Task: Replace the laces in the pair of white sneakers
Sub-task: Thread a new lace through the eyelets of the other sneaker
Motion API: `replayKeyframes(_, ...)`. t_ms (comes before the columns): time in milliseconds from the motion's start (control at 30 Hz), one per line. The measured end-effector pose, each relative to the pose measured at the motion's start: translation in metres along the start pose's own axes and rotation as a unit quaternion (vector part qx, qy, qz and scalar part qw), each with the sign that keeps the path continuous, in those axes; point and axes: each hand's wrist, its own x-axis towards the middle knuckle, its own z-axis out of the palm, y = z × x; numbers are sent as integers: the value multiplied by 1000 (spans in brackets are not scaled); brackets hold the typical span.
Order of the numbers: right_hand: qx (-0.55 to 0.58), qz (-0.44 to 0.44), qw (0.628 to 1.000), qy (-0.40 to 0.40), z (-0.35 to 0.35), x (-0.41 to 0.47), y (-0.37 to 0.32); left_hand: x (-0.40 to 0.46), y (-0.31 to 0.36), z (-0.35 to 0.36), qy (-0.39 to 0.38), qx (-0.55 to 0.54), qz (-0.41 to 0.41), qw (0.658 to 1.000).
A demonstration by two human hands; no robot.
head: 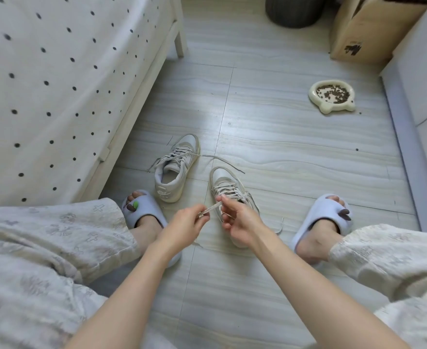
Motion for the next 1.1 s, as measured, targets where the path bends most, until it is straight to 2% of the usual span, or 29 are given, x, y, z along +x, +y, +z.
replayKeyframes(133, 43, -28, 998, -28, 4, -4, -13, -2, 0, 3, 7, 26, 19, 999)
replayKeyframes(300, 56, -53, 997, -3, -2, -6, -28, -1, -7, 6, 22, 61, -50, 997)
replayKeyframes(467, 62, -69, 995, 32, -13, -5, -47, -2, -28, 14, -32, 103, -133, 985)
replayKeyframes(633, 155, -69, 985, 31, -25, -4, -62, 0, -41, 19, -31, 120, -177, 976)
replayKeyframes(900, 202, -80, 975, 41, -30, 10, -66, 11, -36, 25, -14, -38, -211, 977)
replayKeyframes(967, 141, -121, 979, 81, -28, 16, -65, 15, -35, 30, 26, -177, -263, 948)
replayKeyframes(1033, 15, -148, 980, 130, -26, 25, -59, 22, -35, 35, 70, -332, -314, 887)
replayKeyframes(1100, -109, -142, 969, 172, -27, 36, -47, 31, -35, 42, 100, -435, -348, 825)
